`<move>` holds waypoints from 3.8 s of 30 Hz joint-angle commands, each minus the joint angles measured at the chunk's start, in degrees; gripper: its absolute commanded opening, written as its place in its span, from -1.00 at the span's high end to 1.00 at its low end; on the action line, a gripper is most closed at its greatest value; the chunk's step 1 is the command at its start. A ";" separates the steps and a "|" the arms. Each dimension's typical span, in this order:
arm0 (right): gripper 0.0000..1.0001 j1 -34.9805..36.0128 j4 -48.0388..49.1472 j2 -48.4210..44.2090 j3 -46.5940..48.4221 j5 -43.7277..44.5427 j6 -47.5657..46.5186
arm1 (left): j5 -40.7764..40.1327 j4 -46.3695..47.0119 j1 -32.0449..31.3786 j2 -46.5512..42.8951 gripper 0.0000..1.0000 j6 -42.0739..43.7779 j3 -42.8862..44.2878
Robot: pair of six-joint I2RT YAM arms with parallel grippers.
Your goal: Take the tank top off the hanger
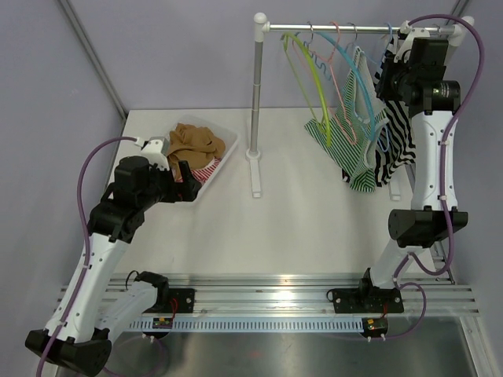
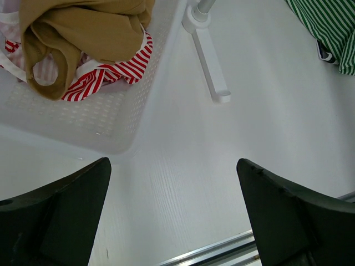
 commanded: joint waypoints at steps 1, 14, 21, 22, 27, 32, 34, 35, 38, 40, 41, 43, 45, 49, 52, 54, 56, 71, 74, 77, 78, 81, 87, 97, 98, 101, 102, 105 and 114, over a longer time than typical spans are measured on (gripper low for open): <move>0.46 -0.18 0.16 0.49 1.74 -2.44 -1.89 | 1.08 4.25 -0.31 -0.77 -0.98 1.18 -0.35; 1.00 -0.26 0.51 -3.46 7.36 -5.08 -0.39 | 2.75 4.60 -0.58 -0.06 -0.98 1.27 -1.32; 1.00 -0.27 -0.28 -7.33 8.77 -2.71 0.22 | 2.84 4.43 -0.66 -0.06 -0.98 1.18 -1.15; 1.00 -0.27 -0.63 -8.03 8.25 -2.01 0.31 | 2.75 4.25 -0.84 0.02 -0.98 1.18 -1.06; 1.00 -0.27 -2.04 -14.53 2.20 0.90 2.58 | 2.57 3.46 -1.63 0.20 -0.98 0.66 1.49; 1.00 -0.27 -2.66 -24.37 -7.12 -0.15 5.58 | 1.61 1.79 -3.91 1.16 -0.98 -1.01 6.49; 1.00 -0.18 -2.48 -29.19 -10.80 -1.47 6.37 | -0.32 1.36 -6.80 1.52 -0.98 -1.63 9.48; 1.00 -0.26 -2.57 -30.79 -11.78 -2.08 6.64 | -1.37 1.18 -8.21 1.95 -0.98 -2.24 10.80; 1.00 -0.27 -3.45 -36.76 -15.04 -3.49 6.82 | -5.59 -0.14 -14.80 4.33 -0.98 -2.86 16.33; 1.00 -0.27 -3.54 -39.84 -17.49 -4.37 6.73 | -8.92 0.03 -19.72 6.35 -0.98 -2.86 20.10; 1.00 -0.27 -3.54 -42.73 -17.85 -4.46 6.73 | -9.72 0.21 -21.30 6.88 -0.98 -2.95 21.17; 1.00 -0.18 -3.89 -44.94 -17.86 -4.72 6.64 | -10.96 1.43 -25.26 8.72 -0.98 -2.86 23.45; 1.00 -0.27 -4.68 -46.79 -16.46 -5.78 6.29 | -12.10 2.14 -29.55 10.21 -0.98 -2.34 27.76; 1.00 -0.18 -6.09 -48.02 -12.50 -12.17 6.55 | -14.83 5.29 -36.86 14.43 -0.98 1.95 36.37; 1.00 -0.18 -5.30 -49.43 -13.37 -19.91 6.82 | -14.83 9.17 -41.17 18.03 -0.98 6.17 42.61; 1.00 0.61 -4.77 -50.57 -15.12 -22.21 7.60 | -13.78 11.97 -42.93 20.85 -0.98 8.20 46.48; 1.00 1.66 -4.85 -52.33 -16.18 -22.74 7.34 | -12.99 13.65 -43.81 23.65 -0.98 11.01 48.50; 1.00 14.76 -7.05 -52.86 -21.98 -32.40 6.11 | -24.84 32.19 -50.15 29.99 -0.97 22.54 40.43; 1.00 14.76 -6.35 -52.60 -23.22 -33.91 6.20 | -26.16 33.25 -50.15 30.87 -0.83 23.07 39.72; 1.00 14.85 -6.26 -52.69 -23.13 -33.90 6.11 | -28.61 34.13 -50.15 32.01 -0.65 24.03 39.81; 1.00 14.85 -6.35 -52.77 -23.04 -34.17 6.02 | -29.24 34.31 -50.15 32.28 -0.58 24.38 39.90; 1.00 14.94 -6.17 -52.86 -23.31 -34.44 5.94 | -31.17 34.49 -50.15 33.33 -0.06 24.73 40.43; 1.00 14.94 -6.09 -52.69 -23.66 -33.81 5.59 | -34.68 35.54 -49.97 34.56 0.66 25.35 39.99; 1.00 17.66 -6.43 -49.26 -27.96 -33.82 2.34 | -59.28 36.26 -46.11 28.08 1.00 15.79 34.81; 1.00 18.53 -6.79 -48.65 -28.05 -33.82 1.90 | -60.34 32.24 -43.06 27.02 1.00 12.73 33.93; 1.00 23.19 -7.67 -47.24 -28.67 -34.43 -1.09 | -56.95 23.01 -35.42 23.77 1.00 2.43 33.40; 1.00 24.77 -7.76 -47.15 -28.76 -33.91 -1.97 | -56.23 21.06 -33.73 23.23 1.00 -0.63 33.31; 1.00 25.84 -7.23 -48.20 -28.93 -34.43 -3.46 | -52.37 14.02 -27.75 23.14 1.00 -5.04 34.71; 1.00 25.75 1.90 -50.49 -34.90 -32.24 -1.72 | -19.70 17.50 -21.58 18.59 1.00 -7.52 28.06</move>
